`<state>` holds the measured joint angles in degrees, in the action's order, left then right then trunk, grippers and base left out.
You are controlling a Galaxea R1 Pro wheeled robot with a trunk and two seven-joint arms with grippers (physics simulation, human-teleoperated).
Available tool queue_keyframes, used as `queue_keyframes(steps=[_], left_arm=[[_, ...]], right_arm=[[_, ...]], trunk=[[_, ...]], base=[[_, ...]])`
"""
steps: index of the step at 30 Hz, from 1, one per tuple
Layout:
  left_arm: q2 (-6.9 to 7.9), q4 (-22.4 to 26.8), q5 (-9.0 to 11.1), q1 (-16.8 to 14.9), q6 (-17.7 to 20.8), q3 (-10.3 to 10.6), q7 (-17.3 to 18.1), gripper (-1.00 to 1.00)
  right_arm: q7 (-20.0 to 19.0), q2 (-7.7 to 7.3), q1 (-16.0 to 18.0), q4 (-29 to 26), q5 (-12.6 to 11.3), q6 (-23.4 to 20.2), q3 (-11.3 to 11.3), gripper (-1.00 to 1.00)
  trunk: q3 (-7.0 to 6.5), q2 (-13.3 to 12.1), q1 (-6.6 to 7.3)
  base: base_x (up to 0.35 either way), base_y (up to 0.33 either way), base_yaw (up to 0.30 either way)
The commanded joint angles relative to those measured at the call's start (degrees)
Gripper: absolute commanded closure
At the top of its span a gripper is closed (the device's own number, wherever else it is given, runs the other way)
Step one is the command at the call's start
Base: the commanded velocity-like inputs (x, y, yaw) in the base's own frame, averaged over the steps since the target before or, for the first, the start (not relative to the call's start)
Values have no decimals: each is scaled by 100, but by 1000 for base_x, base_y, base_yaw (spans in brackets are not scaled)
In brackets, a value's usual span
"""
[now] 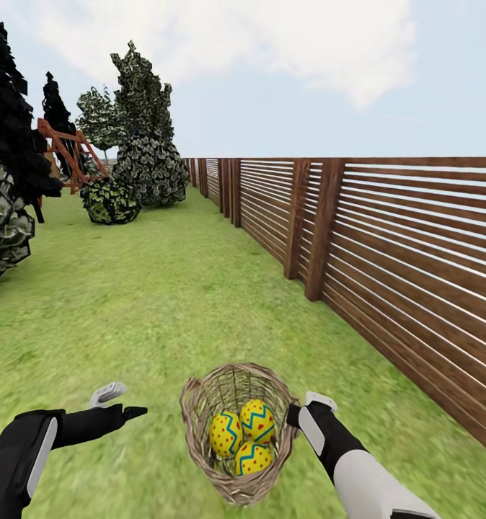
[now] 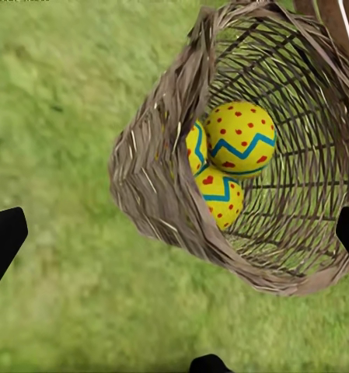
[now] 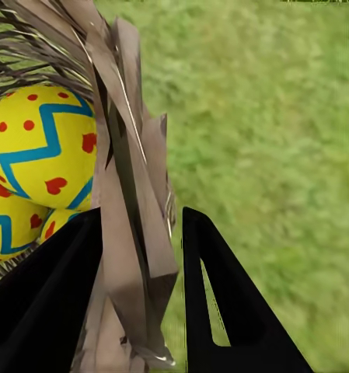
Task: Take the three Easter eggs out of the wicker basket on the lawn in the garden, then place them on the lawn next to a single tree (choose any tree) so that all three eggs are next to the same tree and none are left in the basket.
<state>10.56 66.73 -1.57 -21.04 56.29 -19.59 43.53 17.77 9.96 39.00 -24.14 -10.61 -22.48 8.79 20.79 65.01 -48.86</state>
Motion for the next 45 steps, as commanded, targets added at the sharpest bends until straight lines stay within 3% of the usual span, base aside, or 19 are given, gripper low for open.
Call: queue_keyframes(steps=[1,45], left_arm=[[-1,4,-19,-5,39,-9,33,-100],[-1,7,-19,-5,40,-9,33,-100]], right_arm=[[33,3,1,-16,-90,-7,9,100],[33,3,0,-15,-90,7,4,100]], trunk=[[-11,-37,22],[-801,-1802,989]], base=[[0,0,0],[0,0,0]])
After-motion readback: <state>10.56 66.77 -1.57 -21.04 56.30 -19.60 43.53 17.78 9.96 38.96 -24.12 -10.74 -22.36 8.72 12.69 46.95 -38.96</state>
